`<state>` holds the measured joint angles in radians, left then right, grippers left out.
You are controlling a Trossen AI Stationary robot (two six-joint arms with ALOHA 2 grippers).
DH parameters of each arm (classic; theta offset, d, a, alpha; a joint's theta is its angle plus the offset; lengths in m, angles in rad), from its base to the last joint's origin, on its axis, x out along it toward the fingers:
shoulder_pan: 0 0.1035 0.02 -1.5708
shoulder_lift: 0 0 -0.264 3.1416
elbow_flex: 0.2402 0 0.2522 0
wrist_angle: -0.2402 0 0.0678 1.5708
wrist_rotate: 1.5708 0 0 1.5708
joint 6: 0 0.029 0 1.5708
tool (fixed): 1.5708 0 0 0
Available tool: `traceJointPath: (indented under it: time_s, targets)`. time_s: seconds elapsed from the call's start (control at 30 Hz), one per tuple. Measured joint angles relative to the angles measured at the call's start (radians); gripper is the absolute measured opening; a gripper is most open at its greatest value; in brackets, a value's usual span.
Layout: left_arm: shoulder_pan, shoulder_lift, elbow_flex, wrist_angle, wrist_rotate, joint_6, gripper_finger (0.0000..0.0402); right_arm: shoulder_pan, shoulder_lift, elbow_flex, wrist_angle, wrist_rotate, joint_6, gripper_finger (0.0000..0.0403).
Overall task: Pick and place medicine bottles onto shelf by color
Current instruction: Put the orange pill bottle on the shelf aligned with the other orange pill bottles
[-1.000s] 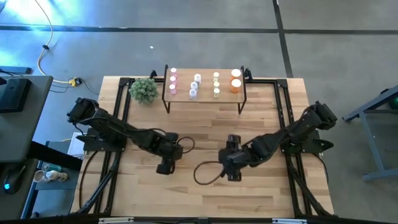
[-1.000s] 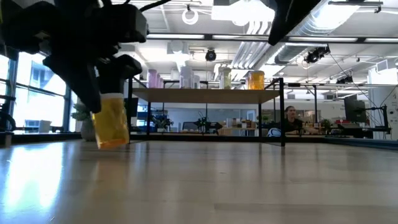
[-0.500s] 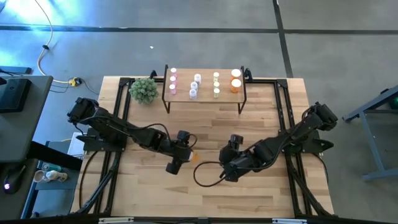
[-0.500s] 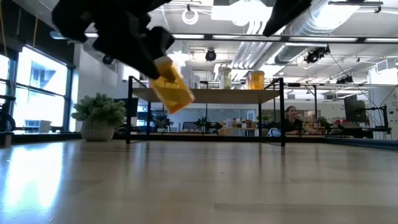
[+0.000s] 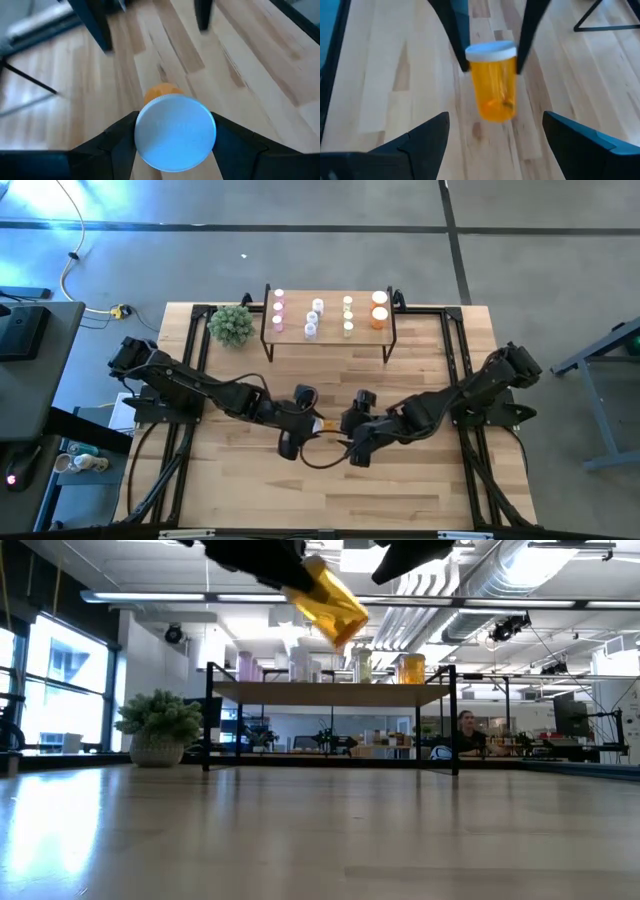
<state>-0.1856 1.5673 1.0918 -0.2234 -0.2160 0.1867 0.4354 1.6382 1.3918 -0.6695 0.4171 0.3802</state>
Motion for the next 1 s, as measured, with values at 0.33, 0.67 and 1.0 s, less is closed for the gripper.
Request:
traceJointPath:
  time_s: [0.33,0.67,1.0]
  targets:
    - [0.000,0.000,0.008,0.152,-0.013,0.090,0.0213,-0.051,0.000,0.000,0.006,-0.055,-0.023,0.0312]
    - [0.000,0.000,0.008,0.174,-0.035,0.105,0.0213,-0.070,0.000,0.000,0.011,-0.113,-0.023,0.0285]
    - [-0.001,0.000,0.008,0.196,-0.034,0.105,0.0213,-0.071,0.000,0.000,0.023,-0.133,-0.023,0.0214]
